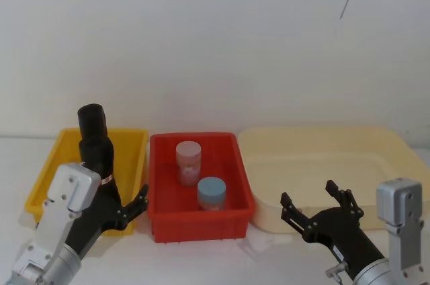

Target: Pick up the garbage bag with the one hand and transfer it to the other hand.

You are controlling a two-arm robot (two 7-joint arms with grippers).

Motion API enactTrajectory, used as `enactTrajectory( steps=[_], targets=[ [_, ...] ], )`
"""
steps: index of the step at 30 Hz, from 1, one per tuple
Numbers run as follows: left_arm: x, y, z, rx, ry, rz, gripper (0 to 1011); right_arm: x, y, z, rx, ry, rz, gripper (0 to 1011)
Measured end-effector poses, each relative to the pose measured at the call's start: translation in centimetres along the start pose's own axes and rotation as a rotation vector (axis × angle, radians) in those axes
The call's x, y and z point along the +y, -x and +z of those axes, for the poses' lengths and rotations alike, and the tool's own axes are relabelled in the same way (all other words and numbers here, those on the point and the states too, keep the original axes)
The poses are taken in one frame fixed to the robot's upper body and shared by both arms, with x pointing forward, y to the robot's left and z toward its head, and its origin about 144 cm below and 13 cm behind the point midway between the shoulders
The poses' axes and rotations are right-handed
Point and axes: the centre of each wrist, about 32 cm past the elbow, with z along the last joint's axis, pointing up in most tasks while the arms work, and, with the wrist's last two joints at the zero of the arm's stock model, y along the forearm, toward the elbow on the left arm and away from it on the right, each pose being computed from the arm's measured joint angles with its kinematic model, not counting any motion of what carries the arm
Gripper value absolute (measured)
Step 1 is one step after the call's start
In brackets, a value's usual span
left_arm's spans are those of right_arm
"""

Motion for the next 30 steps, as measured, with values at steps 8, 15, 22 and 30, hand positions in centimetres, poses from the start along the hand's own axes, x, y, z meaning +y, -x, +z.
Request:
enactTrajectory(
  steps=[8, 15, 22, 30],
  targets=[
    [0.0, 0.0, 0.0, 0.0, 0.0, 0.0, 1001, 0.0, 0.0, 0.0, 0.0, 0.0, 0.0, 1001],
    [0.0, 0.0, 0.0, 0.0, 0.0, 0.0, 1001, 0.0, 0.0, 0.0, 0.0, 0.0, 0.0, 1000],
    [0.01, 0.0, 0.02, -0.001, 0.002, 0.0, 1001, 0.0, 0.0, 0.0, 0.0, 0.0, 0.0, 1001],
    [0.41, 0.18, 0.29, -0.019, 0.036, 0.021, 1001, 0.0, 0.0, 0.0, 0.0, 0.0, 0.0, 1001]
  ],
)
